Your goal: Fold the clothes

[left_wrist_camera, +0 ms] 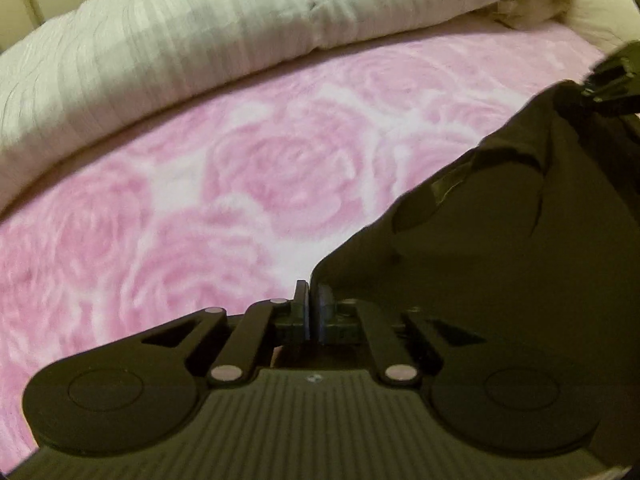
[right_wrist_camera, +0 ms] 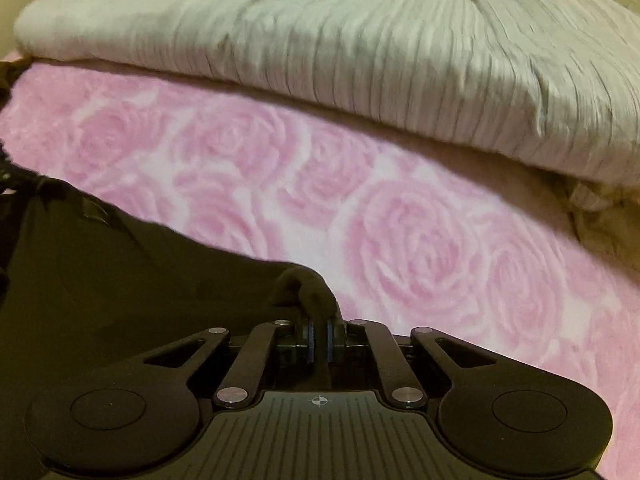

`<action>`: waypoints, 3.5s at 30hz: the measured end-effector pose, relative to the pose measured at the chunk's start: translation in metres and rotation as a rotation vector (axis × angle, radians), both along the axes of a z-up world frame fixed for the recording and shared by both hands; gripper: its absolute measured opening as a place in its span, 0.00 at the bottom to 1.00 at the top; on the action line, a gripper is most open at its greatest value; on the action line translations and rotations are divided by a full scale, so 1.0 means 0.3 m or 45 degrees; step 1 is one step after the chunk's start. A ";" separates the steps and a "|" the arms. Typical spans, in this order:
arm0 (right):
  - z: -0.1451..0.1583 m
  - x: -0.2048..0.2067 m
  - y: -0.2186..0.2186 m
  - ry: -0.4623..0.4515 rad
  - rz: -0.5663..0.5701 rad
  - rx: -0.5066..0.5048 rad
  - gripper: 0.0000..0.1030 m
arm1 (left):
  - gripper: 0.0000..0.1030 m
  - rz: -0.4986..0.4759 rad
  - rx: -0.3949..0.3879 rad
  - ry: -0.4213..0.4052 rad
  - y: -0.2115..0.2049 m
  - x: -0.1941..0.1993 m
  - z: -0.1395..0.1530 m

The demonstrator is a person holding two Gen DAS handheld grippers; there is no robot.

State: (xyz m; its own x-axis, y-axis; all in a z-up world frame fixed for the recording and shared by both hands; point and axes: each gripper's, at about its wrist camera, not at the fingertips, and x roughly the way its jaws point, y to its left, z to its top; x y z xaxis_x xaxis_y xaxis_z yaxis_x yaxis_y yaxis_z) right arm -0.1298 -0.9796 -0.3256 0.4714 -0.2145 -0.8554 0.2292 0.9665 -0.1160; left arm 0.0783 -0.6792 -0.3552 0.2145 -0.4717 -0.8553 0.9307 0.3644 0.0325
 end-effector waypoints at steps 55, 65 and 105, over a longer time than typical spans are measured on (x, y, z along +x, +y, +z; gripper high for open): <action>0.013 -0.565 -0.044 0.110 -0.401 -0.154 0.58 | 0.23 -0.094 -0.065 -0.033 0.012 -0.322 0.043; 0.137 -0.685 -0.200 0.096 -0.497 -0.136 0.03 | 0.23 -0.219 -0.118 -0.013 -0.155 -0.582 0.136; 0.364 -0.878 -0.850 -0.210 -0.811 -0.365 0.45 | 0.23 -0.151 0.064 0.016 -0.242 -0.835 0.097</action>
